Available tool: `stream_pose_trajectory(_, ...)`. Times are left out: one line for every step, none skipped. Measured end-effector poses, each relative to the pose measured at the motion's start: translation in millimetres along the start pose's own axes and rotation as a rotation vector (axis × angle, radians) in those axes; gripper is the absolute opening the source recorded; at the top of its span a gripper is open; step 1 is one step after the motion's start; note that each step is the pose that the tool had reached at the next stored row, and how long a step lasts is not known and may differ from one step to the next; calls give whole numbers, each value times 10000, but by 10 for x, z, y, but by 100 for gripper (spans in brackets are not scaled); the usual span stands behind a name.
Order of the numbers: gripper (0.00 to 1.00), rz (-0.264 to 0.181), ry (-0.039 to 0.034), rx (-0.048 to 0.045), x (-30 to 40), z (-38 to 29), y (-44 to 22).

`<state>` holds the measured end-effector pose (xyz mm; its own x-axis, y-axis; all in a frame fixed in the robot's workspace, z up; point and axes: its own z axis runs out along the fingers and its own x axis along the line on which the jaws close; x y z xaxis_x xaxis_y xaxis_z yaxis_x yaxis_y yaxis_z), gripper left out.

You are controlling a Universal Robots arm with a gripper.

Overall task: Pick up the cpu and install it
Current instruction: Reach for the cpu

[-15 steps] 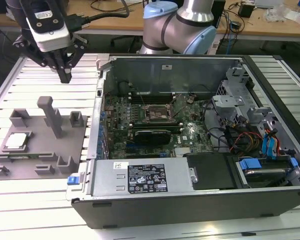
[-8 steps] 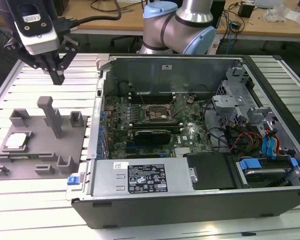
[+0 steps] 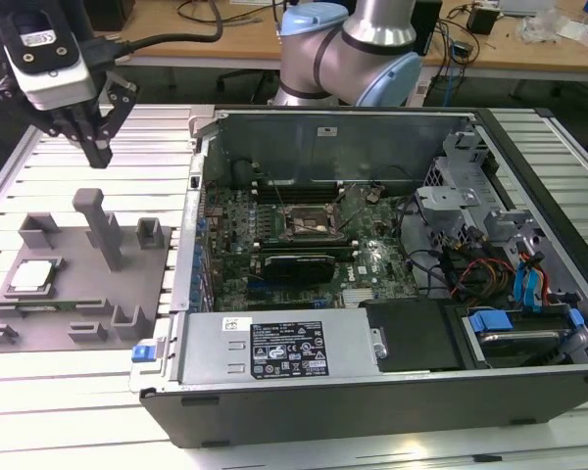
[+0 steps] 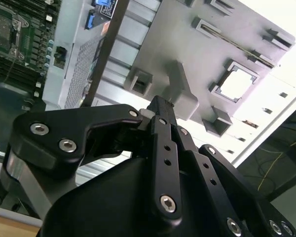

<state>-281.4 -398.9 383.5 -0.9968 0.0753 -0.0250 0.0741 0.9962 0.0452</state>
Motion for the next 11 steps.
stream_pose_trajectory(11,1,0,0,19,1,-1)
stream_pose_trajectory(11,-1,0,0,37,2,-3)
stream_pose_trajectory(11,0,0,0,54,2,-4)
stream_pose_trajectory(11,0,0,1,71,3,-6)
stream_pose_trajectory(11,-1,1,0,88,4,-7)
stream_pose_trajectory(11,0,1,-1,108,5,-8)
stream_pose_trajectory(11,-1,0,0,127,6,-10)
stream_pose_trajectory(11,0,0,0,169,9,-13)
stream_pose_trajectory(11,1,0,0,200,11,-15)
stream_pose_trajectory(11,0,0,0,246,14,-19)
stream_pose_trajectory(11,0,0,0,270,16,-21)
